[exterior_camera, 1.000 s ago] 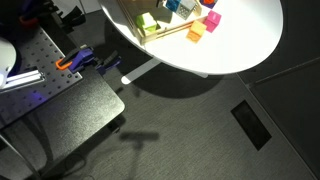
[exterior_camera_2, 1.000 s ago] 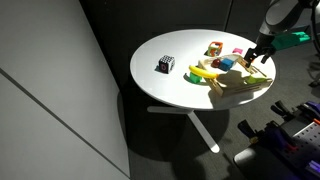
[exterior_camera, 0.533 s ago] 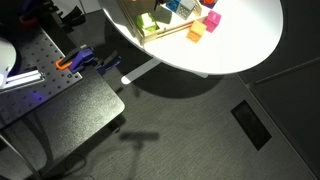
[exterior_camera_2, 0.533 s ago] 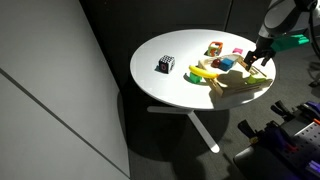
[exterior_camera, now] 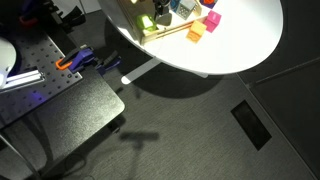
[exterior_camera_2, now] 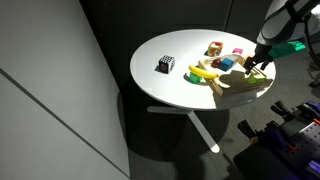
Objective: Take the green block off of the tray
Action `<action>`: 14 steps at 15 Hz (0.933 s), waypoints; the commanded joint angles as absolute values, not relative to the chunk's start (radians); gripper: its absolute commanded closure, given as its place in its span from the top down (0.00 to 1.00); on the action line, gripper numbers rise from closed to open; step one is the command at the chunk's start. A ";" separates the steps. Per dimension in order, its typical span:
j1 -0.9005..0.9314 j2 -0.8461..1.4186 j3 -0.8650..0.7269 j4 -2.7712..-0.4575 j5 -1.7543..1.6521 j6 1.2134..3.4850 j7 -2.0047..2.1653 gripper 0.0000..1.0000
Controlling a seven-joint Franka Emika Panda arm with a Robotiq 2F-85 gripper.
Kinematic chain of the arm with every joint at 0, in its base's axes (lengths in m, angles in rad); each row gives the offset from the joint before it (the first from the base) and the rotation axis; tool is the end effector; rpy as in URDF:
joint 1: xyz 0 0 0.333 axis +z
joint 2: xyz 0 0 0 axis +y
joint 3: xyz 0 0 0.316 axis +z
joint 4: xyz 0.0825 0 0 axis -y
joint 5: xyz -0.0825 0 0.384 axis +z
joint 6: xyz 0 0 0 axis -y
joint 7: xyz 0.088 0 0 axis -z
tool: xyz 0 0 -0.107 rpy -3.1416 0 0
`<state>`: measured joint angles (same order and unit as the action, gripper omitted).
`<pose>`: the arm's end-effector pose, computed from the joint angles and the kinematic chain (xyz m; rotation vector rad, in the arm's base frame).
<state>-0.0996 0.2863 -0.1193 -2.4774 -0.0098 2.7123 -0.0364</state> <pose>0.4577 -0.1046 0.1760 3.0983 -0.2632 -0.0838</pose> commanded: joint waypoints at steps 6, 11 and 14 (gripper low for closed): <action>-0.095 0.341 -0.138 -2.454 -0.033 2.749 -0.013 1.00; -0.096 0.361 -0.137 -2.447 -0.030 2.748 -0.016 1.00; -0.094 0.372 -0.134 -2.443 -0.029 2.749 -0.015 1.00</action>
<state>-0.0995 0.3526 -0.1294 -2.4634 -0.0099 2.7416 -0.0364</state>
